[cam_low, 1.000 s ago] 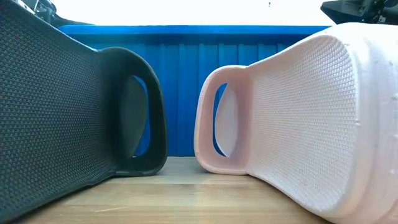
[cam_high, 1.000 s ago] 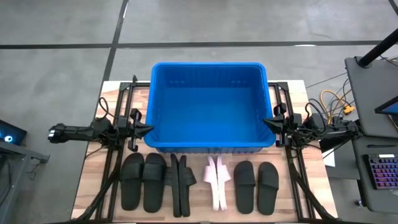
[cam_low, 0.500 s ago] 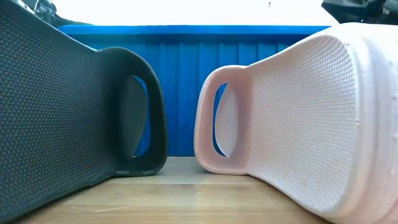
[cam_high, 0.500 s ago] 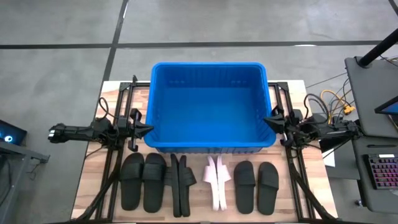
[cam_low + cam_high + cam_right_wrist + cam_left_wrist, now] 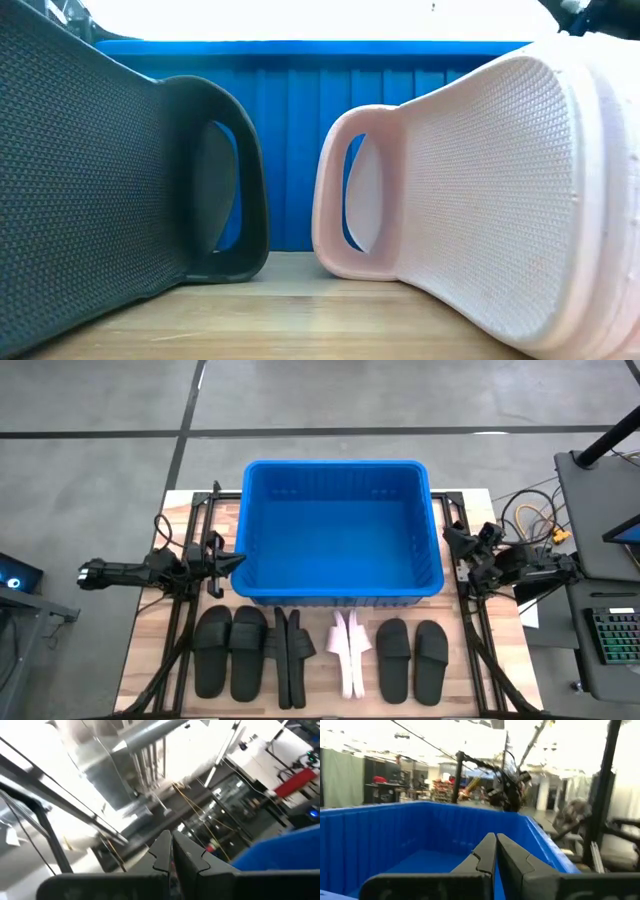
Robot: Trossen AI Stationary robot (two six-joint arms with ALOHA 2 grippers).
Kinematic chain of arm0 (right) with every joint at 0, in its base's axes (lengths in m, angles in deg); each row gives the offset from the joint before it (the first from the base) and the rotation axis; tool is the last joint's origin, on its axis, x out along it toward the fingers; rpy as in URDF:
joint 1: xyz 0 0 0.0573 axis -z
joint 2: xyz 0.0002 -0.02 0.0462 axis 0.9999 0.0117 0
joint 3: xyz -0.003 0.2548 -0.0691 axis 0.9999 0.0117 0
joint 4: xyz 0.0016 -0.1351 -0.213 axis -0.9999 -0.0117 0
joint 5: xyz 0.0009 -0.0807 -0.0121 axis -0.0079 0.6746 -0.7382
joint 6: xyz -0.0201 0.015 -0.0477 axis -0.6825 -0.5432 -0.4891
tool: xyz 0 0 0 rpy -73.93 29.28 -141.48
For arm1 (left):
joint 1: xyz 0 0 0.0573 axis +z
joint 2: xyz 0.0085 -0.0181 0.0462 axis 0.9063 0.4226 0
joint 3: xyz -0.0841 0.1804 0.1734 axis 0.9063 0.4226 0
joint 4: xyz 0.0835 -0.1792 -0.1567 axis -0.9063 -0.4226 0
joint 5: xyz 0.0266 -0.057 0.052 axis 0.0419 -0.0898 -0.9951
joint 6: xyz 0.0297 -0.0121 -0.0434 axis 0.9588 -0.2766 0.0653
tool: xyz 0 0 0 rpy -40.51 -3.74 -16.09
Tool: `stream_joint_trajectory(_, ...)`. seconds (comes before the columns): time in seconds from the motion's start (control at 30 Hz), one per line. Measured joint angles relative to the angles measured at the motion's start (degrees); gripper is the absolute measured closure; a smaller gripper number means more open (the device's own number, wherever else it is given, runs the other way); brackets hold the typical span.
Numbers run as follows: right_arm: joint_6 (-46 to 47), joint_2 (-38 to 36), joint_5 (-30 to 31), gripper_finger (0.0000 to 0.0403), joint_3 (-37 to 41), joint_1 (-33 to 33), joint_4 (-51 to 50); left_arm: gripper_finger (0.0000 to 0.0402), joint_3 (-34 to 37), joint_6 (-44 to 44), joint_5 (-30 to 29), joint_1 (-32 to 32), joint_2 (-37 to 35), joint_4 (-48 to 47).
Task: Pick and place slides into bin
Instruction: Put the black slide into the blue bin
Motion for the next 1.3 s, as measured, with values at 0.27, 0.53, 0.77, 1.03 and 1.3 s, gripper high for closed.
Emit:
stream_joint_trajectory(0.27,-2.9,3.6,-2.4,0.0391,-4.8,0.0,2.3,0.0402,0.0,-10.5,-1.9,0.0,1.2,18.5)
stream_joint_trajectory(0.53,-21.8,22.7,-3.6,0.0333,-20.6,-0.1,1.2,0.0364,-2.0,-5.5,-5.9,0.0,6.9,31.3)
stream_joint_trajectory(0.77,-30.5,38.4,-4.6,0.024,-41.3,-0.1,-21.8,0.0258,-7.0,-5.5,-6.0,0.0,11.8,31.6)
stream_joint_trajectory(1.03,-12.9,54.3,-6.6,0.0198,-68.4,-0.3,-66.6,0.0218,-10.6,-5.5,-6.0,0.0,14.1,31.5)
stream_joint_trajectory(1.3,-7.1,68.6,-10.6,0.0212,-86.3,-12.1,-87.7,0.0217,-10.3,-5.5,-11.6,0.0,14.2,31.2)
